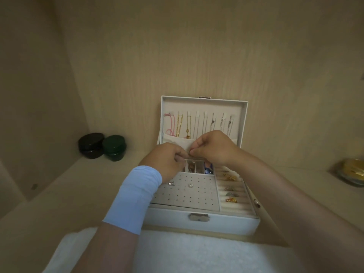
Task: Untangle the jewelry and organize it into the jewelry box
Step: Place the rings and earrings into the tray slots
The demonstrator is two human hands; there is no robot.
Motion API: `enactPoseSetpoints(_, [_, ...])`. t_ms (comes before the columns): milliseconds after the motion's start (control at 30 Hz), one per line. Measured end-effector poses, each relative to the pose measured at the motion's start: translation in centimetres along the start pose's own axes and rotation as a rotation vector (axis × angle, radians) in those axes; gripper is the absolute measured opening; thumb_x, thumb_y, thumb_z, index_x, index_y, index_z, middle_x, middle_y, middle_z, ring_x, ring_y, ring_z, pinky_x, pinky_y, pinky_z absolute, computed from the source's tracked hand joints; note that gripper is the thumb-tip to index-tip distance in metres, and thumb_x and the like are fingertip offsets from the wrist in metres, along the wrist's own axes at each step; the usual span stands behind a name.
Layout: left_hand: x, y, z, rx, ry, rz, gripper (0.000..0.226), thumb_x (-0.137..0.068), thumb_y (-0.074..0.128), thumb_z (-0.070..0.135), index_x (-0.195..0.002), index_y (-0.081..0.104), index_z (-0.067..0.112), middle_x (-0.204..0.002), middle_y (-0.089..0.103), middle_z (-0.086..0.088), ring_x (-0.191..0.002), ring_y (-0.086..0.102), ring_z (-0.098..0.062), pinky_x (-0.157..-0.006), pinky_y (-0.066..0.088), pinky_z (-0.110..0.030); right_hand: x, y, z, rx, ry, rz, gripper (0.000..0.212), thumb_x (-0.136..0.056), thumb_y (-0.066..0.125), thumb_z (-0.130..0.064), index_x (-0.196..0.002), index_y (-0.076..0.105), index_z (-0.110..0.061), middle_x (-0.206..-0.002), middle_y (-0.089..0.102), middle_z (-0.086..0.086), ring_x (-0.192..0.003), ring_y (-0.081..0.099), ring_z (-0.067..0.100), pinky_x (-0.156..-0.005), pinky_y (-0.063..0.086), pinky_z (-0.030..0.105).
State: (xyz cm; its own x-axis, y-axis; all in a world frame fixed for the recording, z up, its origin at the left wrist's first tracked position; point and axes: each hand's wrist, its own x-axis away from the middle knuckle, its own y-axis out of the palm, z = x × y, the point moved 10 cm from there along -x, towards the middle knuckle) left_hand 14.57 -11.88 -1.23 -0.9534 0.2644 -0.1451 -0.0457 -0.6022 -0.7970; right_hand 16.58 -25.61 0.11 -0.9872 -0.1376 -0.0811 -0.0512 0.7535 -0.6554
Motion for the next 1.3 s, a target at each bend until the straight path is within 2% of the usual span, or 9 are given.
enactPoseSetpoints(133, [0.1, -0.3, 0.0, -0.021, 0.001, 0.080, 0.027, -0.093, 0.053, 0.014, -0.110, 0.069, 0.026, -0.110, 0.068, 0.005, -0.097, 0.062, -0.013, -0.088, 0.051, -0.025, -0.4, 0.8, -0.2, 0.136, -0.022, -0.025, 0.004, -0.081, 0.080, -0.023, -0.079, 0.080, -0.019, -0.075, 0.075, 0.000, -0.059, 0.064, 0.009, -0.064, 0.057, 0.027])
enactPoseSetpoints(233, [0.0, 0.3, 0.3, -0.052, 0.017, 0.065, 0.028, -0.091, 0.058, 0.013, -0.113, 0.068, 0.026, -0.107, 0.067, 0.006, -0.094, 0.062, -0.011, -0.084, 0.049, -0.022, -0.6, 1.7, 0.0, 0.234, -0.033, -0.069, 0.008, -0.080, 0.081, -0.029, -0.079, 0.080, -0.022, -0.078, 0.075, -0.005, -0.079, 0.069, 0.010, -0.075, 0.059, 0.031])
enactPoseSetpoints(300, [-0.1, 0.6, 0.7, -0.073, 0.036, 0.054, 0.026, -0.091, 0.061, 0.014, -0.112, 0.070, 0.027, -0.109, 0.067, 0.005, -0.095, 0.061, -0.011, -0.083, 0.047, -0.020, -0.6, 1.8, 0.0, 0.282, -0.052, -0.077, 0.010, -0.082, 0.077, -0.034, -0.084, 0.081, -0.025, -0.079, 0.076, -0.006, -0.081, 0.070, 0.011, -0.079, 0.060, 0.036])
enactPoseSetpoints(500, [-0.1, 0.8, 0.6, -0.087, 0.035, 0.052, 0.029, -0.093, 0.061, 0.020, -0.119, 0.069, 0.028, -0.116, 0.069, 0.005, -0.096, 0.060, -0.008, -0.085, 0.044, -0.019, -0.1, 2.3, 0.2, 0.345, -0.055, -0.199, 0.013, -0.090, 0.068, -0.028, -0.082, 0.078, -0.029, -0.079, 0.075, -0.005, -0.079, 0.071, 0.015, -0.070, 0.053, 0.026])
enactPoseSetpoints(633, [0.2, 1.2, 0.7, -0.100, 0.036, 0.013, 0.021, -0.092, 0.063, 0.025, -0.110, 0.074, 0.030, -0.111, 0.069, 0.008, -0.094, 0.060, -0.010, -0.089, 0.048, -0.023, -0.1, 1.3, -0.1, 0.321, -0.082, -0.113, 0.018, -0.092, 0.066, -0.024, -0.078, 0.077, -0.028, -0.076, 0.072, -0.011, -0.076, 0.066, 0.009, -0.069, 0.051, 0.024])
enactPoseSetpoints(767, [0.3, 1.2, 0.7, -0.113, 0.023, 0.005, 0.017, -0.092, 0.061, 0.030, -0.100, 0.076, 0.028, -0.101, 0.069, 0.009, -0.088, 0.062, -0.011, -0.088, 0.053, -0.032, 0.0, 1.0, 0.5, 0.369, -0.061, -0.149, 0.015, -0.088, 0.069, -0.025, -0.074, 0.077, -0.027, -0.077, 0.073, -0.009, -0.078, 0.068, 0.009, -0.078, 0.058, 0.032])
enactPoseSetpoints(967, [-0.1, 1.6, 0.8, -0.111, 0.008, 0.004, 0.014, -0.087, 0.068, 0.031, -0.100, 0.073, 0.035, -0.103, 0.067, 0.014, -0.092, 0.060, -0.008, -0.087, 0.050, -0.026, 0.8, 0.7, 0.8, 0.478, -0.031, -0.258, 0.008, -0.080, 0.076, -0.035, -0.076, 0.079, -0.029, -0.081, 0.073, -0.012, -0.085, 0.065, 0.009, -0.077, 0.056, 0.029])
enactPoseSetpoints(1133, [-0.3, 1.6, 0.4, -0.064, -0.013, 0.007, 0.019, -0.086, 0.070, 0.031, -0.105, 0.072, 0.032, -0.103, 0.066, 0.013, -0.093, 0.058, -0.007, -0.085, 0.046, -0.022, 0.4, 2.1, 0.6, 0.570, -0.071, -0.287, 0.011, -0.081, 0.073, -0.027, -0.089, 0.080, -0.029, -0.086, 0.075, -0.013, -0.086, 0.067, 0.008, -0.084, 0.058, 0.036])
enactPoseSetpoints(1300, [-0.2, 1.6, 0.2, -0.049, -0.010, 0.013, 0.019, -0.088, 0.068, 0.030, -0.107, 0.071, 0.031, -0.106, 0.067, 0.012, -0.094, 0.058, -0.007, -0.086, 0.046, -0.022, -0.4, 2.1, 0.4, 0.600, -0.081, -0.288, 0.004, -0.080, 0.077, -0.025, -0.076, 0.078, -0.026, -0.076, 0.073, -0.010, -0.082, 0.067, 0.012, -0.078, 0.058, 0.035])
